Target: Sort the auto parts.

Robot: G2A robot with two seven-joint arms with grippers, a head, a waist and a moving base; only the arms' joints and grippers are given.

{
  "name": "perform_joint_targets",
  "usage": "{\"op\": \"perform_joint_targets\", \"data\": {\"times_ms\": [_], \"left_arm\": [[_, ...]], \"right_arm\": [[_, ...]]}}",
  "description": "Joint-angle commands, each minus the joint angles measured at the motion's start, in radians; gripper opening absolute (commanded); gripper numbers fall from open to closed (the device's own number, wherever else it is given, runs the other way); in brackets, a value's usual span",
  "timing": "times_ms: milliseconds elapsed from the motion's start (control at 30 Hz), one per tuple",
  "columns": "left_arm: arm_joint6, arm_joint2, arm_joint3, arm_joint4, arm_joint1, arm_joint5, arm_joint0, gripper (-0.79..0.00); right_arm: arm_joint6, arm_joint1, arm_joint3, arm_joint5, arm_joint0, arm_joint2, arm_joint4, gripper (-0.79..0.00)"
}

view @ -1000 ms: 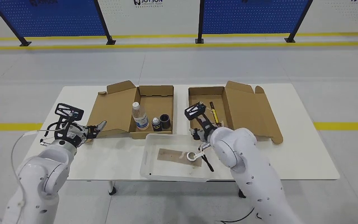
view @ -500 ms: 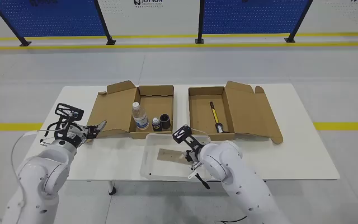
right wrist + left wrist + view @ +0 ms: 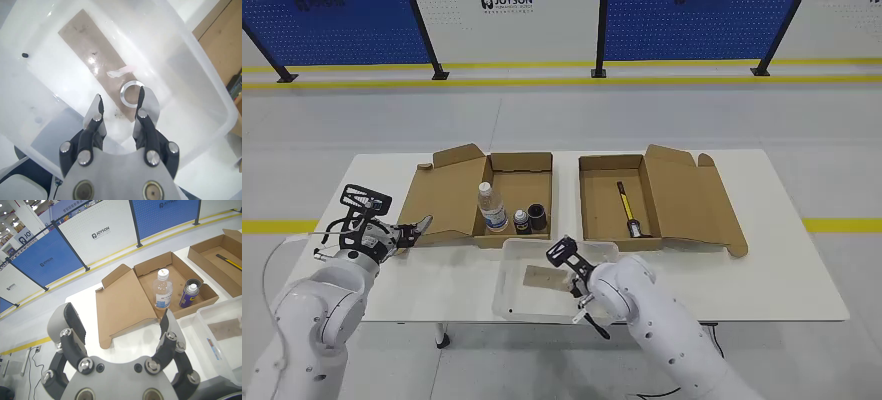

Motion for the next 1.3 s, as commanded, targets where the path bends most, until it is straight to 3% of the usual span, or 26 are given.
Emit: {"op": "perform_joint_targets", "data": {"times_ms": [0, 667, 1267], "left_arm": [[0.000, 0.000, 0.000, 0.000, 0.000, 0.000, 0.000, 0.000], [0.000, 0.000, 0.000, 0.000, 0.000, 0.000, 0.000, 0.000], [0.000, 0.000, 0.000, 0.000, 0.000, 0.000, 0.000, 0.000]], "right_arm": [[-0.010, -0.004, 0.025, -0.001, 0.009, -0.006, 0.006, -0.385], [-0.039, -0.041, 0.151, -0.001, 0.077, -0.069, 0.078, -0.366], [-0.047, -0.051, 0.129, -0.002, 0.099, -0.063, 0.125, -0.385]]}}
